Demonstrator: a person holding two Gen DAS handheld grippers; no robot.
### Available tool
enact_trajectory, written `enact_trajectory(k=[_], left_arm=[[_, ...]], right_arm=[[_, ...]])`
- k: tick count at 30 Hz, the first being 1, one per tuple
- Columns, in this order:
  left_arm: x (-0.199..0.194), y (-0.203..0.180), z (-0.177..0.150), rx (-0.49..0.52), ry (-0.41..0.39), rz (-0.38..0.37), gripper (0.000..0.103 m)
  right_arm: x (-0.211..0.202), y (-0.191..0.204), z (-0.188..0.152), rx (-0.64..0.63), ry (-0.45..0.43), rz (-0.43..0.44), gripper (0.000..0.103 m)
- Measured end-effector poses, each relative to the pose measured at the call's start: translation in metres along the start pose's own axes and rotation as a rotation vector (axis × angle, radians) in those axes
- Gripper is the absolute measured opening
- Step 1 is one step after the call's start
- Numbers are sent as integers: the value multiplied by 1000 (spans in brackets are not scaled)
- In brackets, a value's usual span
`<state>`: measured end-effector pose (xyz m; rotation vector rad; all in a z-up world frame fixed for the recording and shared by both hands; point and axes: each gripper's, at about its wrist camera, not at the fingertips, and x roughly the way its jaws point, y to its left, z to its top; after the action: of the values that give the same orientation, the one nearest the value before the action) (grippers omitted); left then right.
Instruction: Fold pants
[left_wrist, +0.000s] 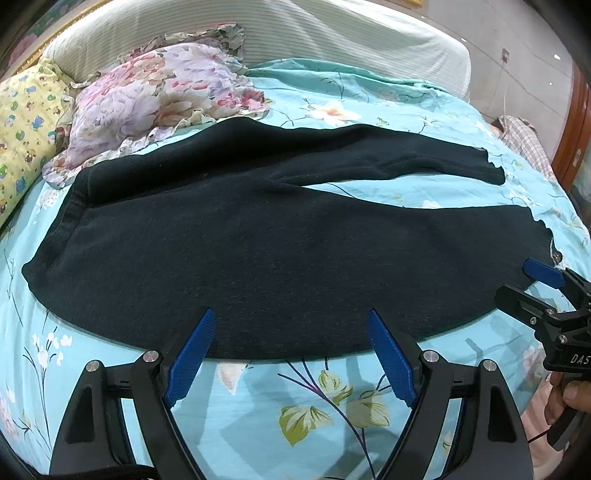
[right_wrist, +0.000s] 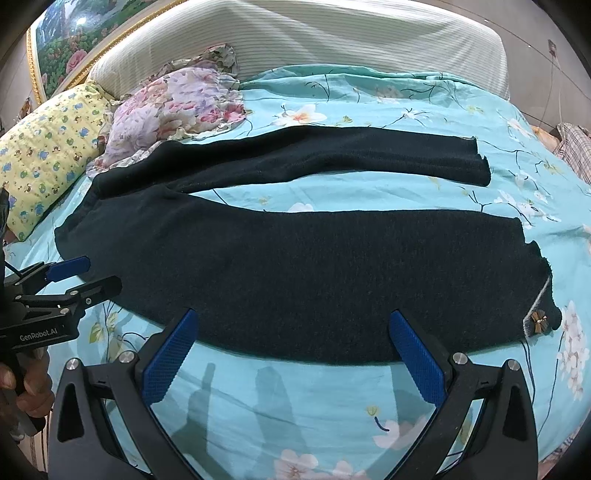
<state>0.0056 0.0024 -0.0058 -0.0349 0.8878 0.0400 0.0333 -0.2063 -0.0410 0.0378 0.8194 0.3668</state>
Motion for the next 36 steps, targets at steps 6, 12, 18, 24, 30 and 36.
enact_trajectory(k=[6, 12, 18, 24, 30, 36], left_arm=[[-1, -2, 0, 6, -4, 0, 84], [-2, -2, 0, 9, -10, 0, 84], [-3, -3, 0, 11, -10, -1, 84], [-3, -3, -1, 11, -9, -4, 84], [-2, -5, -1, 13, -6, -10, 84], [-2, -5, -1, 14, -7, -11, 84]], right_arm=[[0, 0, -1, 4, -1, 3, 103], [0, 2, 0, 8, -4, 5, 103], [-2, 3, 1, 12, -6, 8, 103], [-2, 3, 2, 12, -5, 9, 103], [-3, 1, 4, 15, -6, 11, 103], [-3, -2, 5, 27, -5, 13, 103]])
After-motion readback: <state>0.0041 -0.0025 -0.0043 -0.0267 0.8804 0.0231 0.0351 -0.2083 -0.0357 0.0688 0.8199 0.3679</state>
